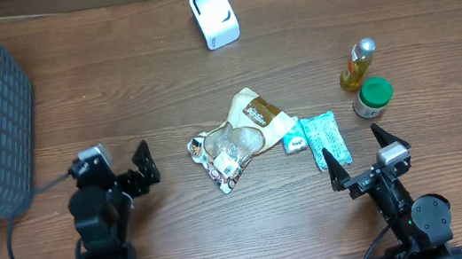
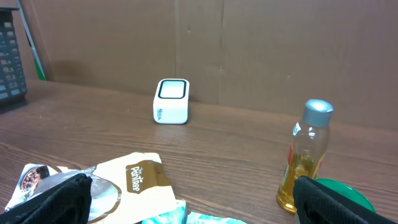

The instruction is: Scan the item barcode

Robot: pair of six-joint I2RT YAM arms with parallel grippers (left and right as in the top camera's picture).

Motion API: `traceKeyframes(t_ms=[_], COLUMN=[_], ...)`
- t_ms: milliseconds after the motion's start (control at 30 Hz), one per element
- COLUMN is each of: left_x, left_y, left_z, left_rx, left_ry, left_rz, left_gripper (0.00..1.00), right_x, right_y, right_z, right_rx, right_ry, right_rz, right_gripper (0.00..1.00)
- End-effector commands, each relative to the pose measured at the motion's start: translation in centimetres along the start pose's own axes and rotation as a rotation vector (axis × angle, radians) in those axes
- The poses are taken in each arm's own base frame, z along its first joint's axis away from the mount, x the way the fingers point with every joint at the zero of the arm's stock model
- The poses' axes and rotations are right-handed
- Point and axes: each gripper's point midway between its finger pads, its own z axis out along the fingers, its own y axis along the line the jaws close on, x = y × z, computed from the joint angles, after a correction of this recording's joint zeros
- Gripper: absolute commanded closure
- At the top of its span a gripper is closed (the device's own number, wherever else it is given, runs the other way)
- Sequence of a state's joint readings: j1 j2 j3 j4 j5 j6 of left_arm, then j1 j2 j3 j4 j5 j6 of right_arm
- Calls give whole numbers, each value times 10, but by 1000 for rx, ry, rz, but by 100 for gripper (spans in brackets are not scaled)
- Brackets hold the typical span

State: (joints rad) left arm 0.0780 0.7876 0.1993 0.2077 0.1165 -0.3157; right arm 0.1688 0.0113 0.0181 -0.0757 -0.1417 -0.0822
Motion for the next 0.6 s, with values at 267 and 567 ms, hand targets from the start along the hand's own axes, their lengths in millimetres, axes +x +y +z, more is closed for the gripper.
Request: traceKeyframes(t_ms=[267,567], left_x=[74,81], left_y=[25,27], left_z=[-14,-26], left_rx=[-53,-56], left_ry=[107,135], left_rz=[-7,132], left_gripper=[0,0], right_x=[2,2], right_y=[-3,-3], right_z=[0,0], right_rx=[17,17], right_ry=[-1,-1], right_rz=[-3,-3], right_gripper=[0,0])
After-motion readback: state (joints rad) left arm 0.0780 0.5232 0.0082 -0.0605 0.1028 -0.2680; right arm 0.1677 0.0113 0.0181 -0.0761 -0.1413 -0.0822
